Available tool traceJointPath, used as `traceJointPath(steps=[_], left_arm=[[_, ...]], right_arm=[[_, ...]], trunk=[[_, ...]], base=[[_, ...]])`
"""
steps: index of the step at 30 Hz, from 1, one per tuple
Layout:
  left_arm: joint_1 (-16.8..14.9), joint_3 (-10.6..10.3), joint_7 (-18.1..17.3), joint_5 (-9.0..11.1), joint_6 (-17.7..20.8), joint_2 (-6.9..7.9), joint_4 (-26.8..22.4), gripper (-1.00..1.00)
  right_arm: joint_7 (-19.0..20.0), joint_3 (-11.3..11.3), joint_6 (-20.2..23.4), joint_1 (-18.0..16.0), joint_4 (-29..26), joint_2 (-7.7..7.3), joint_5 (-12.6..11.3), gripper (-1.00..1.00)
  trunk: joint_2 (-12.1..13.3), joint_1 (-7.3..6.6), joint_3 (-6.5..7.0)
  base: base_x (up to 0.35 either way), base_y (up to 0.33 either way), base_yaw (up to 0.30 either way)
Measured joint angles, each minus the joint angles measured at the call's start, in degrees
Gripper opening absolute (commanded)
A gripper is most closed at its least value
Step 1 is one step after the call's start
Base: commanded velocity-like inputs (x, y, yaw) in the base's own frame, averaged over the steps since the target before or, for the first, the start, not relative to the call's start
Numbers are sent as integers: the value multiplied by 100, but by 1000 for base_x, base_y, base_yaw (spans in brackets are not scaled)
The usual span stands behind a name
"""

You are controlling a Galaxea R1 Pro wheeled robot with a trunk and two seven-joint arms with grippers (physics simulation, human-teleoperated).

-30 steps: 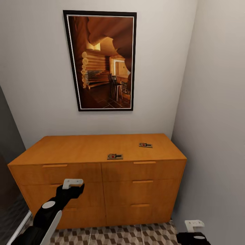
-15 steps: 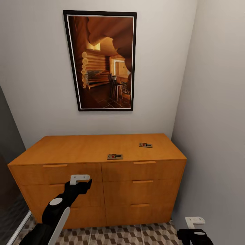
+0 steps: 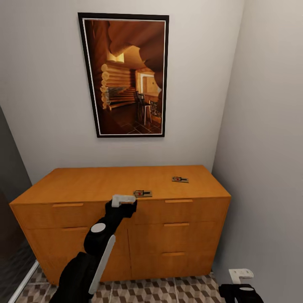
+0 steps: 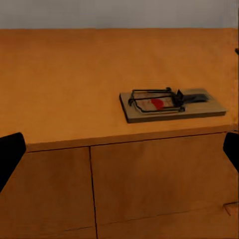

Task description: Take the four mousetraps from the cabinet in the bathroom and place them on the bathroom floor. Make sure all four end up on the same floor surface, and ensure that at least two of them are either under or directly next to the same bathroom sink.

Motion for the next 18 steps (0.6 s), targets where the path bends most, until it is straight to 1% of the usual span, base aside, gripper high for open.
traceJointPath(steps=[3,5,6,9,13,18], left_arm=[[-362,-90,7,-342,115,-155,9,100],[-644,-125,6,-500,286,-215,16,100],[-650,-125,6,-502,289,-215,16,100],[-1069,-155,-2,-631,657,-263,24,100],[-1539,-173,-2,-707,1125,-274,32,100],[-1964,-174,-7,-746,1415,-274,73,100]], right_arm=[[0,0,58,-21,-19,1,4,100],[0,0,142,-60,-40,1,8,100],[0,0,143,-61,-40,1,8,100],[1,0,328,-215,-85,5,13,100],[1,0,603,-525,-127,18,18,100],[2,5,945,-979,-214,27,24,100]], trunk=[[0,0,0],[0,0,0],[0,0,0],[0,0,0],[0,0,0],[0,0,0]], base=[[0,0,0],[0,0,0],[0,0,0],[0,0,0],[0,0,0],[0,0,0]])
